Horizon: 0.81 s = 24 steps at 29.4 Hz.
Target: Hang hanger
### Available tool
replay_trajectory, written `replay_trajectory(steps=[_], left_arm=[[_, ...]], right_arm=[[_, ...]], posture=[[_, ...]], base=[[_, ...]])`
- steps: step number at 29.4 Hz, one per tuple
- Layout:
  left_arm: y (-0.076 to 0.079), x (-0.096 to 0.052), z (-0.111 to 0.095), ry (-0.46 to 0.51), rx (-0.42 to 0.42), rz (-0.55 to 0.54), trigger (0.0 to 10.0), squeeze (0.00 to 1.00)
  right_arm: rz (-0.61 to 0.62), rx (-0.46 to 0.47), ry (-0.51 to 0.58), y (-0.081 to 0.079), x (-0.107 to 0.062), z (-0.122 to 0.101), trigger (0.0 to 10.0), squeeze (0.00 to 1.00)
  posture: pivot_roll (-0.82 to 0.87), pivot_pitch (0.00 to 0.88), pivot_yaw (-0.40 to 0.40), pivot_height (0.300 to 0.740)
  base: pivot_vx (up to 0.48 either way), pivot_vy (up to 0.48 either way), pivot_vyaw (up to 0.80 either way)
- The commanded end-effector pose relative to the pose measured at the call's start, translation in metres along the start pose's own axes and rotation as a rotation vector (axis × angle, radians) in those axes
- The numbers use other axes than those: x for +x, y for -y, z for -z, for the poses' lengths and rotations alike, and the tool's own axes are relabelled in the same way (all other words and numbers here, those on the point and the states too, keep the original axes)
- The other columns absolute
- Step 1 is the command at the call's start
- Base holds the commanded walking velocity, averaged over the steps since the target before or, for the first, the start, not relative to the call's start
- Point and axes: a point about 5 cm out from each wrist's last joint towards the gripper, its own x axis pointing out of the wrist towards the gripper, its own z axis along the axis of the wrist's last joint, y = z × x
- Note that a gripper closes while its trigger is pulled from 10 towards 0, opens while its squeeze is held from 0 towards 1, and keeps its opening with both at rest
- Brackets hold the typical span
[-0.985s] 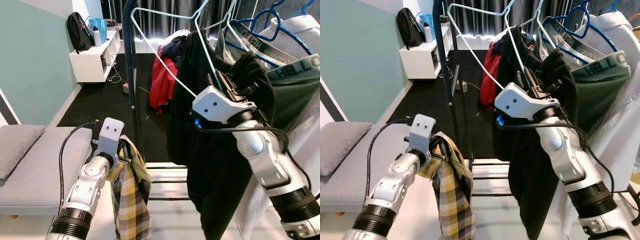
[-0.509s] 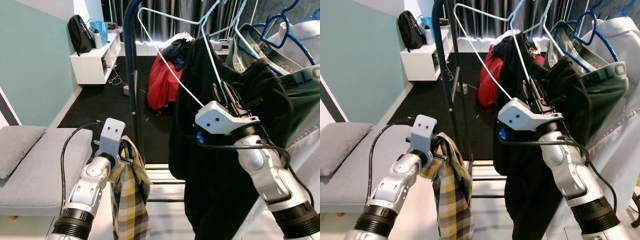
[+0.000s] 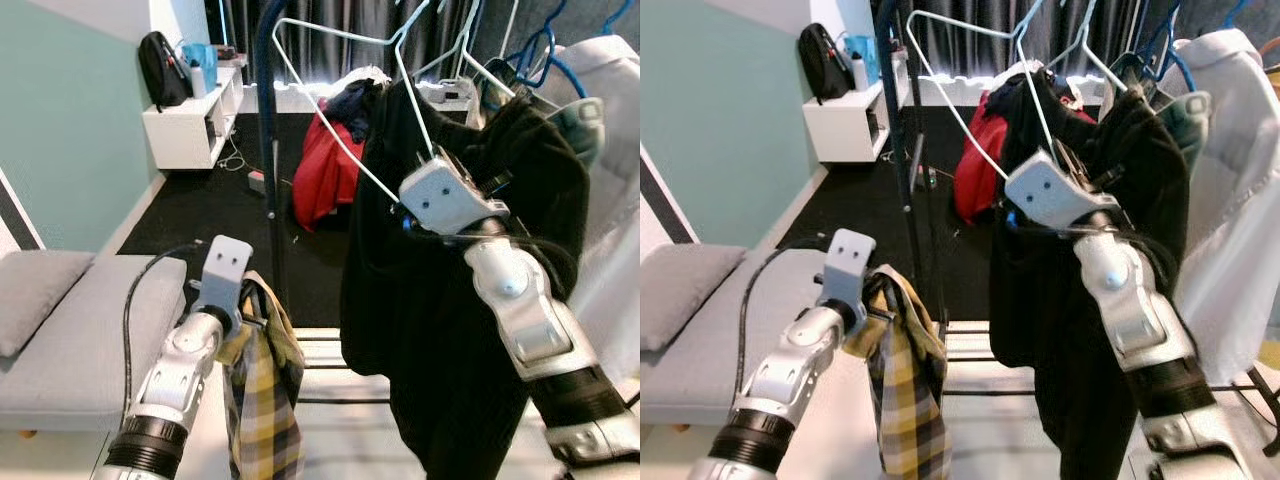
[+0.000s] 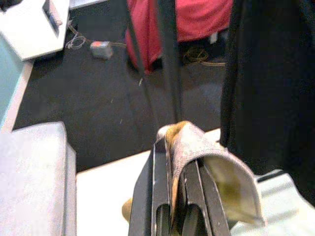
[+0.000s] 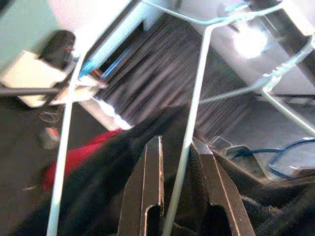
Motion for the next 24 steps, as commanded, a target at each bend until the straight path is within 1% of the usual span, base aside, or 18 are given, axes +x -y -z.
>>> replay_trajectory(steps=[1, 2, 3, 4, 5, 6, 9, 12, 13, 15, 17, 18, 20, 21, 24], left_arm=[[-0.001, 0.003, -0.011, 0.044, 0.006, 0.006, 10.0, 0.00], [-0.001, 0.004, -0.012, 0.047, 0.008, 0.006, 10.0, 0.00], [-0.001, 0.004, -0.012, 0.047, 0.008, 0.006, 10.0, 0.00], [-0.001, 0.004, -0.013, 0.049, 0.008, 0.006, 10.0, 0.00], [-0.001, 0.004, -0.013, 0.049, 0.008, 0.006, 10.0, 0.00], [-0.002, 0.004, -0.014, 0.050, 0.009, 0.006, 10.0, 0.00], [-0.002, 0.003, -0.014, 0.053, 0.011, 0.007, 10.0, 0.00], [-0.002, 0.002, -0.014, 0.054, 0.011, 0.008, 10.0, 0.00], [-0.002, 0.002, -0.014, 0.053, 0.012, 0.010, 10.0, 0.00], [-0.002, 0.002, -0.014, 0.053, 0.011, 0.011, 10.0, 0.00], [-0.002, 0.002, -0.014, 0.053, 0.011, 0.011, 10.0, 0.00], [-0.002, 0.002, -0.014, 0.053, 0.009, 0.009, 10.0, 0.00], [-0.002, 0.002, -0.014, 0.053, 0.009, 0.009, 10.0, 0.00], [-0.002, 0.002, -0.014, 0.053, 0.008, 0.009, 10.0, 0.00], [-0.002, 0.002, -0.014, 0.053, 0.007, 0.008, 10.0, 0.00]], right_arm=[[-0.038, 0.075, -0.103, 0.003, 0.009, 0.011, 0.0, 0.00], [-0.037, 0.106, -0.106, 0.008, 0.020, 0.007, 0.0, 0.00], [-0.037, 0.106, -0.106, 0.008, 0.020, 0.007, 0.0, 0.00], [-0.030, 0.119, -0.099, 0.012, 0.027, 0.003, 0.0, 0.00], [-0.030, 0.119, -0.099, 0.012, 0.027, 0.003, 0.0, 0.00], [-0.012, 0.125, -0.078, 0.017, 0.033, -0.002, 0.0, 0.00], [0.009, 0.061, -0.028, 0.024, 0.043, -0.013, 0.0, 0.00], [0.005, 0.052, -0.022, 0.025, 0.045, -0.014, 0.0, 0.00], [-0.017, 0.017, -0.011, 0.026, 0.050, -0.019, 0.0, 0.00], [-0.039, 0.002, -0.003, 0.025, 0.053, -0.024, 0.0, 0.00], [-0.039, 0.002, -0.003, 0.025, 0.053, -0.024, 0.0, 0.00], [-0.053, -0.014, 0.018, 0.024, 0.055, -0.030, 0.0, 0.00], [-0.053, -0.014, 0.018, 0.024, 0.055, -0.030, 0.0, 0.00], [-0.062, -0.026, 0.034, 0.023, 0.057, -0.035, 0.0, 0.00], [-0.070, -0.037, 0.048, 0.021, 0.058, -0.038, 0.0, 0.00]], posture=[[-0.02, 0.102, 0.040, 0.740], [-0.01, 0.100, 0.037, 0.740], [-0.01, 0.100, 0.037, 0.740], [-0.01, 0.101, 0.036, 0.740], [-0.01, 0.101, 0.036, 0.740], [-0.01, 0.102, 0.037, 0.740], [-0.01, 0.107, 0.038, 0.740], [-0.01, 0.107, 0.039, 0.740], [-0.01, 0.109, 0.041, 0.740], [-0.01, 0.110, 0.040, 0.740], [-0.01, 0.110, 0.040, 0.740], [-0.01, 0.111, 0.037, 0.740], [-0.01, 0.111, 0.037, 0.740], [-0.01, 0.111, 0.037, 0.740], [-0.01, 0.111, 0.036, 0.740]], base=[[0.000, 0.000, 0.00], [0.000, 0.000, 0.00], [0.000, 0.000, 0.00], [0.000, 0.000, 0.00], [0.000, 0.000, 0.00], [0.000, 0.000, 0.00], [0.000, 0.000, 0.00], [0.000, 0.000, 0.00], [0.000, 0.000, 0.00], [0.000, 0.000, 0.00], [0.000, 0.000, 0.00], [0.000, 0.000, 0.00], [0.000, 0.000, 0.00], [0.000, 0.000, 0.00], [0.000, 0.000, 0.00]])
